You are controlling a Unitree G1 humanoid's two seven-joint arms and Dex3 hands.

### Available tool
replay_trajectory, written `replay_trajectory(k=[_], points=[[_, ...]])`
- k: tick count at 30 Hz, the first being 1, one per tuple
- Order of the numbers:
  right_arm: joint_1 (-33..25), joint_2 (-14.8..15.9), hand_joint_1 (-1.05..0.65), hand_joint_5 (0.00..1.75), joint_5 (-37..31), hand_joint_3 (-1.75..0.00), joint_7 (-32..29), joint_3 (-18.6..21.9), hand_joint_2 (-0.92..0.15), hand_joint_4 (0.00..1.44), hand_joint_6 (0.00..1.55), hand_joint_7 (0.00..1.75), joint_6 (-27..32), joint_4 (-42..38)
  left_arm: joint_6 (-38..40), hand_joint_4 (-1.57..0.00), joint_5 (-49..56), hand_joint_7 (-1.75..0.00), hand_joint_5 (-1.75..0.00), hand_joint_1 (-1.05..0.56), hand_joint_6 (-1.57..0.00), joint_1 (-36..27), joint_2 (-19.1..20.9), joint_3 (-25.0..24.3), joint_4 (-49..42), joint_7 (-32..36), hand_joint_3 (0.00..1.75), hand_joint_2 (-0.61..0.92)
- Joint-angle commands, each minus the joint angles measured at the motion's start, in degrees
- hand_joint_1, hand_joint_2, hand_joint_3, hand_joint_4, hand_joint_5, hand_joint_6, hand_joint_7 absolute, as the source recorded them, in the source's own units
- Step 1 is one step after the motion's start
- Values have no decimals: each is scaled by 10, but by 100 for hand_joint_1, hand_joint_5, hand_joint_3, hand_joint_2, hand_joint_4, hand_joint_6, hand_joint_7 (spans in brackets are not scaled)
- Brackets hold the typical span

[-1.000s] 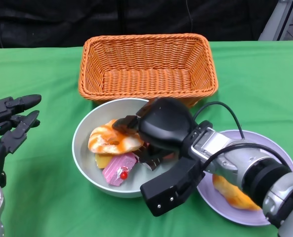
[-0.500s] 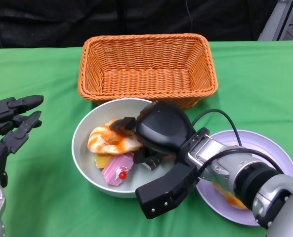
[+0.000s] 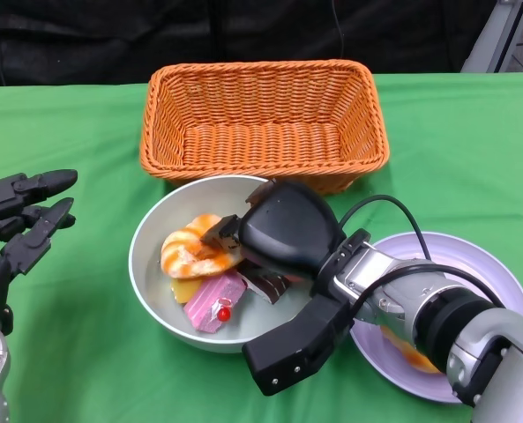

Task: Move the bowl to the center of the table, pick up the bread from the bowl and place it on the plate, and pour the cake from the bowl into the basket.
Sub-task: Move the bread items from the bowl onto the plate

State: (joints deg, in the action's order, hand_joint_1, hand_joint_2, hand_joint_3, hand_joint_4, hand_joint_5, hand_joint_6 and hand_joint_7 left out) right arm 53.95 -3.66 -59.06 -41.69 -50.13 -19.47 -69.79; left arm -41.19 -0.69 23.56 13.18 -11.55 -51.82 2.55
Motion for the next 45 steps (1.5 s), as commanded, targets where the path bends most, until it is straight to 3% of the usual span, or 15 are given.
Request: replay_trajectory(k=[1, 10, 11, 16, 18, 20, 25, 32, 35, 39, 42, 45], points=[[13, 8, -30, 91, -3, 0, -8, -5, -83, 86, 116, 5, -5, -8, -4, -82, -8, -1, -104, -26, -115, -6, 6, -5, 3, -8, 17, 92], [16, 9, -34, 92, 0, 0, -9, -3, -84, 86, 116, 3, -11, -13, 2, -82, -11, -1, -104, -25, -115, -6, 4, -6, 5, -12, 18, 92], [16, 15, -34, 92, 16, 0, -11, 12, -84, 86, 116, 3, -25, -7, -1, -82, -7, -1, -104, -25, -115, -6, 4, -5, 4, -8, 18, 92], [15, 34, -30, 116, 69, -1, -18, 64, -87, 78, 119, 2, -84, 18, -3, -83, 1, -1, -104, -27, -115, -5, 7, -3, 1, -2, 17, 92], [11, 43, -27, 139, 91, 0, -14, 87, -89, 69, 117, 1, -115, 31, 0, -83, 0, -1, -103, -27, -115, -4, 7, -4, 1, -2, 16, 92], [7, 48, -26, 140, 105, 0, -10, 101, -89, 69, 117, 1, -136, 40, 2, -84, 0, -1, -103, -27, -115, -3, 7, -4, 2, -2, 16, 92], [-6, 71, -25, 124, 152, 0, 34, 144, -88, 73, 116, 0, -190, 82, 3, -84, -4, -1, -104, -25, -115, 1, 9, -5, -6, -8, 18, 92], [-31, 87, -22, 100, 180, 0, 84, 177, -86, 85, 118, 1, -210, 137, 9, -84, 2, -1, -103, -25, -114, 2, 10, -4, -8, 1, 17, 92], [-68, 99, -23, 94, 235, 0, 148, 211, -85, 88, 118, 0, -231, 197, 8, -84, 2, -1, -103, -26, -114, 1, 12, -4, -9, -1, 17, 92], [-114, 103, -17, 137, 298, 0, 229, 250, -86, 76, 120, 1, -218, 271, 9, -83, 0, 0, -102, -26, -114, 1, 13, -4, -8, -6, 17, 92], [-145, 111, -13, 142, 342, 0, 286, 278, -87, 70, 119, 0, -204, 331, 7, -84, -1, 0, -102, -27, -114, 1, 13, -5, -9, -6, 16, 92], [-169, 121, -12, 136, 360, 0, 319, 298, -87, 71, 120, 0, -196, 372, 7, -84, -1, 0, -102, -28, -114, 2, 14, -5, -10, -6, 16, 92]])
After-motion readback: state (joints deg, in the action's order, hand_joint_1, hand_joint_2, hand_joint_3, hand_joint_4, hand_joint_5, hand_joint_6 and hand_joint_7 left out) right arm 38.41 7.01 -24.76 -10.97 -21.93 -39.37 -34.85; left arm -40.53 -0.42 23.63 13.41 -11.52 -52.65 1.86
